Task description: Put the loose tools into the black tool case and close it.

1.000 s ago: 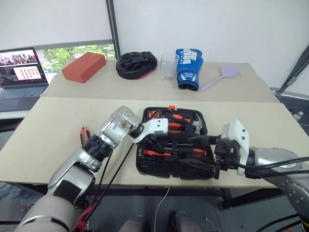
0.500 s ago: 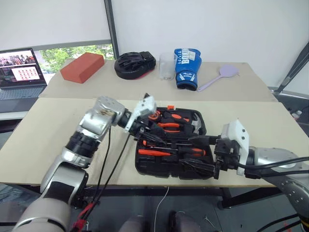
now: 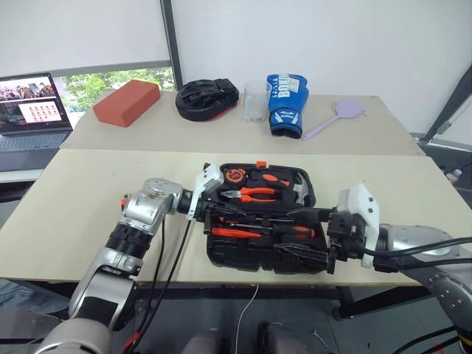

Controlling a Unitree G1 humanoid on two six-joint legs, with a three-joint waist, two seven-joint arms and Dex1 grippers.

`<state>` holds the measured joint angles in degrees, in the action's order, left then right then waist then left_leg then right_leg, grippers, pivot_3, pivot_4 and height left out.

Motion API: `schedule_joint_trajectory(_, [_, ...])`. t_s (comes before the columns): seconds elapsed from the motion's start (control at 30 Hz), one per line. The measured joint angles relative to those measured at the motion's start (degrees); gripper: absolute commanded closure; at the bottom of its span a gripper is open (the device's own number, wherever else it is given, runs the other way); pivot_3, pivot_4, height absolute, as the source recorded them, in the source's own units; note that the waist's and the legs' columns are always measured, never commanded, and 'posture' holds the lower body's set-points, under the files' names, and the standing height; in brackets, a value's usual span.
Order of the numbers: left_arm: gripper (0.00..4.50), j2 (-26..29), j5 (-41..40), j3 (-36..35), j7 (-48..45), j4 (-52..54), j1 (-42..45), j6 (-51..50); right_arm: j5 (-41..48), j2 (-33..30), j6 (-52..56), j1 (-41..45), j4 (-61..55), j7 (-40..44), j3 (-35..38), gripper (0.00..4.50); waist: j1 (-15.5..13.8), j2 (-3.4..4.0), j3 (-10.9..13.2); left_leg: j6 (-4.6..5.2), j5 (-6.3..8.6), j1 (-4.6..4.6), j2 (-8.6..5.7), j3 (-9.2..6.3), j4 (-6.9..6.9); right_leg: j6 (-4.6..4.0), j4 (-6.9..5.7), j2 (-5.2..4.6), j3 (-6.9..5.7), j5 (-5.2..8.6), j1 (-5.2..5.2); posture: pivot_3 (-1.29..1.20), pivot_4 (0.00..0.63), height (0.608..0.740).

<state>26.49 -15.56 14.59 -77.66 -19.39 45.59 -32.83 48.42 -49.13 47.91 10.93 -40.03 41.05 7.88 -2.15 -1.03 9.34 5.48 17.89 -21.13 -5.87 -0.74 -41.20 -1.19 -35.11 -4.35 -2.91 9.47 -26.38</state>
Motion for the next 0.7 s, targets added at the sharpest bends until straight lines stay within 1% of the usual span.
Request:
schedule_joint_trajectory(0.2, [4.45, -0.07, 1.06, 1.45, 0.59, 0.15, -1.53, 0.46, -0.36, 0.00, 0.00, 0.01, -0.02, 0.07, -0.41, 0.00, -0.08, 0.01, -0.01, 0.00, 0.00, 0.01, 0.00, 0.00, 0.01, 0.00, 0.00, -0.01, 0.01, 0.00, 0.01, 0.00, 0.150, 0.740])
schedule_joint_trajectory(0.37, [4.45, 1.29, 2.70, 3.13, 0.47, 3.69, -4.37, 4.55, -0.98, -0.02, 0.00, 0.11, -0.01, 0.19, -0.67, 0.00, -0.01, 0.05, -0.03, 0.00, 0.00, 0.06, 0.00, 0.01, 0.04, 0.00, 0.01, -0.01, 0.03, 0.00, 0.04, 0.00, 0.150, 0.740])
schedule_joint_trajectory(0.47, [4.45, 1.32, 3.14, 3.44, 0.72, 3.93, -5.20, 6.77, -1.03, -0.02, 0.00, 0.13, -0.01, 0.23, -0.77, 0.00, -0.02, 0.06, -0.06, 0.00, 0.00, 0.12, 0.01, 0.01, 0.06, 0.00, 0.03, -0.01, 0.04, 0.00, 0.09, 0.00, 0.150, 0.740])
schedule_joint_trajectory(0.57, [4.45, 1.65, 2.98, 3.00, 0.77, 4.58, -5.23, 6.08, -1.05, -0.02, 0.00, 0.13, -0.02, 0.23, -0.99, 0.00, -0.02, 0.06, -0.06, 0.01, 0.00, 0.12, 0.01, 0.01, 0.06, 0.00, 0.02, 0.00, 0.05, 0.00, 0.10, 0.00, 0.150, 0.740])
schedule_joint_trajectory(0.7, [4.45, 2.25, 0.47, 2.20, 0.32, 5.92, -5.43, 1.04, -1.10, -0.01, 0.00, 0.13, -0.02, 0.23, -1.23, 0.00, 0.01, 0.06, -0.06, 0.02, 0.00, 0.10, 0.01, 0.01, 0.06, 0.00, 0.00, 0.00, 0.05, 0.00, 0.07, 0.00, 0.150, 0.740])
